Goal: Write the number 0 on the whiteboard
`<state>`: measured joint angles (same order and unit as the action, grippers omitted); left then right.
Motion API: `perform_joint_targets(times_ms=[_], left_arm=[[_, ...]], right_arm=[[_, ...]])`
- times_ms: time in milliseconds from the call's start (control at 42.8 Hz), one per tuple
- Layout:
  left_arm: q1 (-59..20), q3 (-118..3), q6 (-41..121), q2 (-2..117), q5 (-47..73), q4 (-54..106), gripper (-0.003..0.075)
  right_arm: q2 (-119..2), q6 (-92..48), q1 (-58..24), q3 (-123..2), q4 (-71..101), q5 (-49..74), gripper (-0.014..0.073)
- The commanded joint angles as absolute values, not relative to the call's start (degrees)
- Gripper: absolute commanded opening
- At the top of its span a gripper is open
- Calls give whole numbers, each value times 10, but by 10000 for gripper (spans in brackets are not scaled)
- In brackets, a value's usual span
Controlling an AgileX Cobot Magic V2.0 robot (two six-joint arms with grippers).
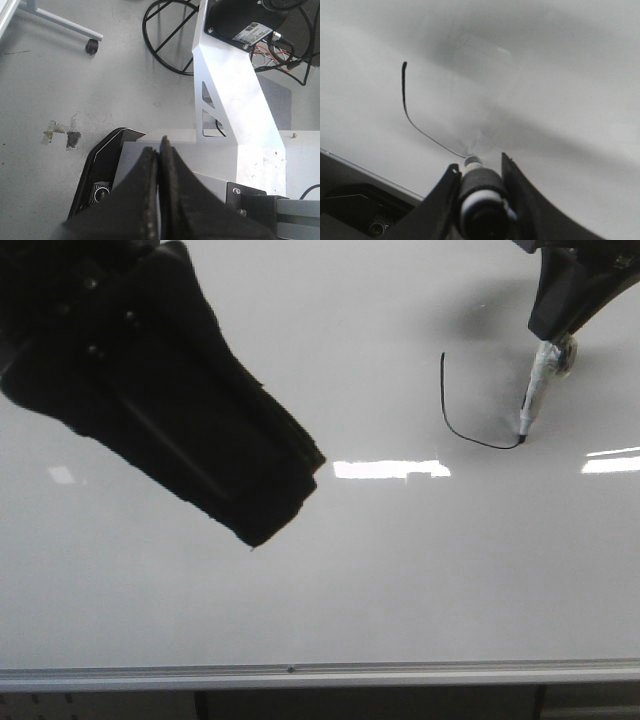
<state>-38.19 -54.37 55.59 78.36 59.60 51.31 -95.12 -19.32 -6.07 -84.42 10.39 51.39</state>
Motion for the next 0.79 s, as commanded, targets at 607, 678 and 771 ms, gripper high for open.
perform_joint_targets(times_ms=[607,678,771], left_arm=[[-386,-562,554,766,598,544,-20],[-386,-562,554,766,598,544,-20],[-386,-562,554,766,598,544,-20]], right_arm=[[-899,-178,-57,-899,118,377,-59],[-899,-178,-57,-908,126,371,-59],[-899,-178,-57,-916,135,363,-59]])
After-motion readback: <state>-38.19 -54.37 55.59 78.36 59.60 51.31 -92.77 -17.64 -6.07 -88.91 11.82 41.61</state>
